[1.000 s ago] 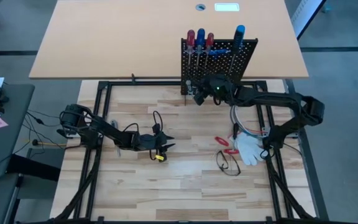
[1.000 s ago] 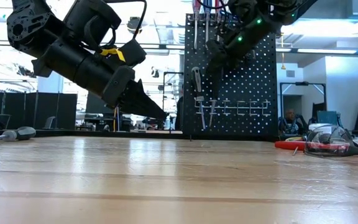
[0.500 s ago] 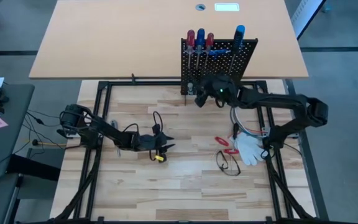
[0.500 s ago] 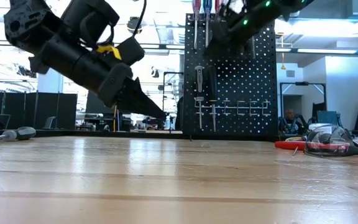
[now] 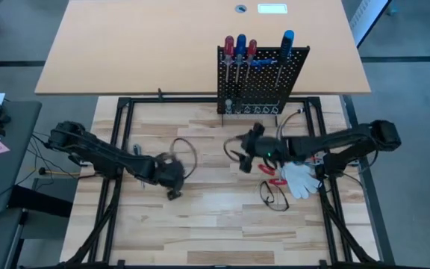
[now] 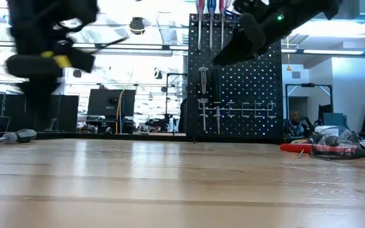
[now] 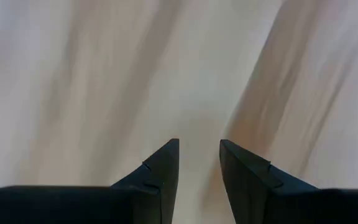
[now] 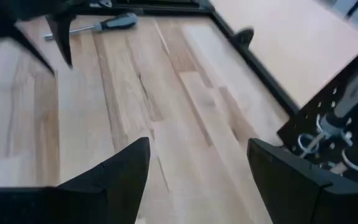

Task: Hang tools onto peg board
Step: Hang the gray screwdriver on the pegboard

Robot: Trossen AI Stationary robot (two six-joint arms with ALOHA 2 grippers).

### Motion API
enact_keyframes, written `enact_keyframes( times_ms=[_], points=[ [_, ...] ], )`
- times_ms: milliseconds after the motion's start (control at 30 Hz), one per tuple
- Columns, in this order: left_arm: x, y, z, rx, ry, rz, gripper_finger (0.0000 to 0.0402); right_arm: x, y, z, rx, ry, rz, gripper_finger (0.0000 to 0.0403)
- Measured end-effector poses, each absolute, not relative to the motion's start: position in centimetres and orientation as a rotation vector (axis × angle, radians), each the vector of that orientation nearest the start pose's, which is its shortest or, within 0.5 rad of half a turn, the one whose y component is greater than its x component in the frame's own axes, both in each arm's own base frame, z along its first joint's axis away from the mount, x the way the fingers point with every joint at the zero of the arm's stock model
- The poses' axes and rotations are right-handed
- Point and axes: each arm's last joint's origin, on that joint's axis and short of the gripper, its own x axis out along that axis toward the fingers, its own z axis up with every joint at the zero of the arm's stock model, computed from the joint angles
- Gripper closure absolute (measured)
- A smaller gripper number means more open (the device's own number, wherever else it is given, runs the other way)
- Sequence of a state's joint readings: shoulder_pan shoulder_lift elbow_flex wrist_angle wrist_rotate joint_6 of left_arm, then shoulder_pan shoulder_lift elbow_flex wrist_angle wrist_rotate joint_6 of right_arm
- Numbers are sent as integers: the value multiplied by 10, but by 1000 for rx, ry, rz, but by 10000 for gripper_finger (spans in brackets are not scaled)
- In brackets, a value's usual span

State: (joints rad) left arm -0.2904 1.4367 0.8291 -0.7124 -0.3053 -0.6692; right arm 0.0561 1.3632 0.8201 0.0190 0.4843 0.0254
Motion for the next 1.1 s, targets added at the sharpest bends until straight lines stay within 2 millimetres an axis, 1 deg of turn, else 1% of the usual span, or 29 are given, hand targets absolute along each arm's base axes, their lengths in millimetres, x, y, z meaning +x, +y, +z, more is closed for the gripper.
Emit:
enact_keyframes(
  times_ms=[67,133,200,467,533,633,700,800,867,967,1000,1033,1100],
  points=[
    [216,-59,180,-311,1326,567,290,286,9,236,-173,465,-452,123],
    [198,-55,178,-367,1434,679,284,287,10,240,-192,420,-471,123],
    [184,-52,173,-423,1497,763,271,288,10,242,-193,408,-471,123],
    [145,-38,147,-699,1408,886,200,289,9,243,-218,406,-465,123],
    [141,-36,143,-740,1357,890,190,289,8,243,-218,404,-469,123],
    [134,-33,134,-764,1292,875,189,289,8,243,-217,404,-470,123],
    [132,-31,131,-774,1272,877,200,289,8,243,-214,402,-469,123],
    [133,-31,130,-753,1263,867,239,289,8,244,-211,393,-469,123],
    [134,-31,130,-731,1250,851,281,289,9,245,-209,386,-466,123],
    [138,-30,130,-671,1208,813,358,289,11,245,-201,386,-462,123],
    [139,-30,130,-645,1189,802,377,289,12,244,-193,385,-456,123],
    [141,-30,130,-627,1168,797,385,289,13,243,-179,383,-435,123],
    [149,-30,133,-598,1077,780,384,288,15,239,-148,384,-393,123]
  ],
)
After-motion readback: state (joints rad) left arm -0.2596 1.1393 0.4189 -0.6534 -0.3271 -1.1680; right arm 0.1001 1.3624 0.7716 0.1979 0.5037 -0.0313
